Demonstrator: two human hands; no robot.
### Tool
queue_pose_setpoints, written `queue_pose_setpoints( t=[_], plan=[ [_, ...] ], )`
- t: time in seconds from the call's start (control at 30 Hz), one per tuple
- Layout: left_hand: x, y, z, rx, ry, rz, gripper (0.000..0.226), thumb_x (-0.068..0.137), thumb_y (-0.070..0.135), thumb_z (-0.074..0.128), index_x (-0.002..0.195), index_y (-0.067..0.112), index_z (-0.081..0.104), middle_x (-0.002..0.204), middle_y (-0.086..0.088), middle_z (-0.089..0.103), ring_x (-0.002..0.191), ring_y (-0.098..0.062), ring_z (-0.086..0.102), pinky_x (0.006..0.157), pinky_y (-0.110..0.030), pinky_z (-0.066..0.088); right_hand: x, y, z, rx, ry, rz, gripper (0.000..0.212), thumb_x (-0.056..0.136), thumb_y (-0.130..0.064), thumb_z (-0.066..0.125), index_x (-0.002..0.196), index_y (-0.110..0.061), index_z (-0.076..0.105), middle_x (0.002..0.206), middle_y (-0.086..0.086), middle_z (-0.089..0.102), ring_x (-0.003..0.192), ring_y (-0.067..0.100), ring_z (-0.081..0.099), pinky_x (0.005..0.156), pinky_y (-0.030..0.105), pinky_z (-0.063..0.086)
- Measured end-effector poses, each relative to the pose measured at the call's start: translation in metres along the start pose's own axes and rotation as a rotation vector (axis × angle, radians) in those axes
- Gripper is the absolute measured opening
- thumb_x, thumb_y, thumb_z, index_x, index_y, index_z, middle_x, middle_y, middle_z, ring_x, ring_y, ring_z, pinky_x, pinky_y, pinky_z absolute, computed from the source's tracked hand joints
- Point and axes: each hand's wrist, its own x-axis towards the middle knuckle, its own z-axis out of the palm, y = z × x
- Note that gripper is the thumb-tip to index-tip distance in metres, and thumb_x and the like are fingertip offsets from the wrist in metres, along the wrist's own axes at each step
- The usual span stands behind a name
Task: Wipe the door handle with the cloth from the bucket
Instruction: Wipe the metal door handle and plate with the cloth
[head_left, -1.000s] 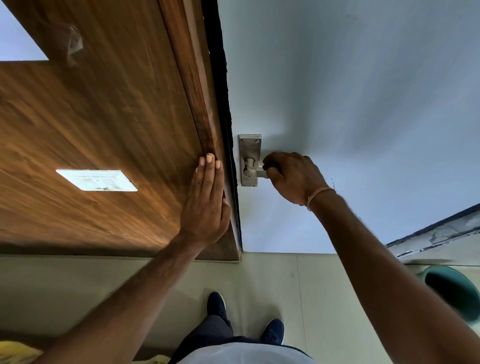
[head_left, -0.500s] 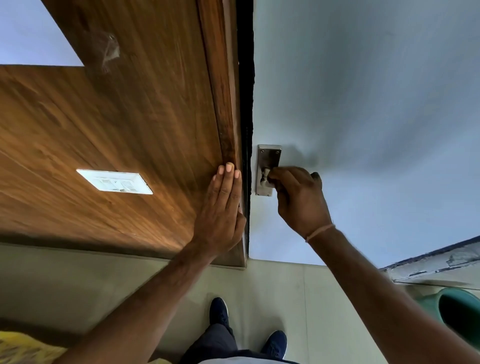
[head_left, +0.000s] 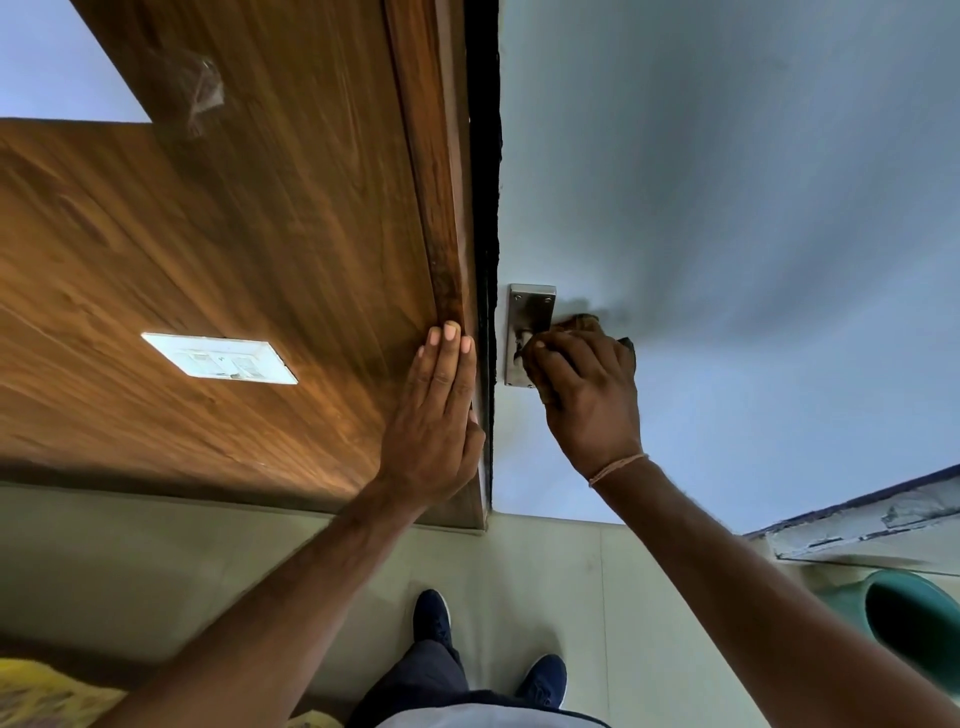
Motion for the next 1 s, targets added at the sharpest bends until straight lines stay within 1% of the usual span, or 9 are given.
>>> queue_pose_setpoints(
  t=[0.13, 0.23, 0.37, 0.47, 0.6, 0.77, 0.87, 0.93, 1.0],
  plan=[
    [-0.001, -0.001, 0.0, -0.022, -0.006, 0.005, 0.076, 0.101, 0.016, 0.044, 0.169, -0.003, 0.015, 0.179, -0.022, 0.006, 0.168, -0.039, 0.011, 0.136, -0.055, 0.022, -0.007, 0.004, 0.001, 0.046, 0.084, -0.141, 0.018, 0.094, -0.01, 0.079, 0.111, -0.012, 0.082, 0.12, 0.005, 0.079, 0.107, 0.032, 0.073, 0.097, 0.05, 0.051],
    [-0.001, -0.003, 0.0, -0.025, -0.005, 0.014, 0.075, 0.102, 0.018, 0.04, 0.169, -0.001, 0.014, 0.18, -0.019, 0.004, 0.168, -0.038, 0.011, 0.135, -0.055, 0.024, -0.017, 0.015, 0.0, 0.046, 0.047, -0.233, 0.023, 0.096, -0.01, 0.076, 0.118, -0.01, 0.08, 0.126, 0.008, 0.076, 0.111, 0.035, 0.072, 0.101, 0.051, 0.051],
    [0.0, -0.002, -0.001, -0.035, 0.0, 0.008, 0.074, 0.101, 0.016, 0.04, 0.168, -0.003, 0.017, 0.179, -0.021, 0.008, 0.168, -0.039, 0.012, 0.135, -0.054, 0.023, -0.009, 0.009, 0.001, 0.005, -0.12, -0.303, 0.036, 0.1, -0.027, 0.071, 0.133, -0.011, 0.073, 0.143, 0.013, 0.067, 0.132, 0.037, 0.062, 0.112, 0.053, 0.045],
    [0.0, -0.001, -0.001, -0.03, -0.005, 0.007, 0.071, 0.102, 0.017, 0.037, 0.168, -0.004, 0.018, 0.178, -0.023, 0.01, 0.168, -0.039, 0.012, 0.136, -0.055, 0.023, 0.01, 0.0, -0.004, 0.088, -0.187, -0.328, 0.042, 0.102, -0.043, 0.063, 0.127, -0.013, 0.077, 0.139, 0.009, 0.071, 0.134, 0.031, 0.063, 0.113, 0.05, 0.045],
    [0.0, -0.001, -0.003, -0.02, -0.008, 0.012, 0.07, 0.104, 0.019, 0.032, 0.168, -0.003, 0.016, 0.179, -0.022, 0.009, 0.168, -0.038, 0.011, 0.136, -0.054, 0.022, 0.028, 0.003, -0.005, 0.062, -0.252, -0.462, 0.031, 0.103, -0.031, 0.057, 0.113, -0.016, 0.082, 0.127, 0.005, 0.076, 0.129, 0.029, 0.065, 0.112, 0.048, 0.043],
    [0.0, 0.0, -0.005, -0.019, -0.025, -0.002, 0.074, 0.101, 0.018, 0.037, 0.169, -0.001, 0.013, 0.18, -0.019, 0.003, 0.169, -0.036, 0.007, 0.138, -0.05, 0.016, 0.032, 0.006, 0.009, -0.154, -0.283, -0.697, 0.025, 0.1, -0.01, 0.056, 0.103, -0.014, 0.08, 0.114, 0.005, 0.075, 0.126, 0.034, 0.062, 0.118, 0.047, 0.039],
    [0.0, 0.0, -0.006, -0.021, -0.032, -0.001, 0.073, 0.103, 0.019, 0.035, 0.169, 0.0, 0.012, 0.18, -0.018, 0.003, 0.169, -0.035, 0.007, 0.138, -0.049, 0.016, 0.034, 0.002, 0.01, -0.225, -0.343, -0.781, 0.012, 0.094, -0.011, 0.069, 0.098, -0.013, 0.081, 0.102, 0.002, 0.075, 0.121, 0.035, 0.061, 0.117, 0.049, 0.042],
    [0.0, 0.001, -0.008, -0.02, -0.039, -0.001, 0.073, 0.103, 0.019, 0.035, 0.17, 0.0, 0.011, 0.18, -0.018, 0.003, 0.169, -0.035, 0.007, 0.137, -0.05, 0.017, 0.035, 0.004, 0.008, -0.244, -0.365, -0.815, 0.012, 0.093, -0.01, 0.071, 0.101, -0.015, 0.08, 0.105, 0.003, 0.074, 0.122, 0.036, 0.059, 0.117, 0.05, 0.042],
    [0.0, 0.001, -0.008, -0.026, -0.041, -0.003, 0.072, 0.103, 0.019, 0.035, 0.169, -0.001, 0.013, 0.18, -0.019, 0.005, 0.169, -0.036, 0.008, 0.137, -0.052, 0.02, 0.033, 0.012, 0.004, -0.243, -0.335, -0.8, 0.022, 0.097, -0.009, 0.067, 0.116, -0.014, 0.074, 0.123, 0.008, 0.069, 0.125, 0.036, 0.058, 0.114, 0.049, 0.042]
  ],
)
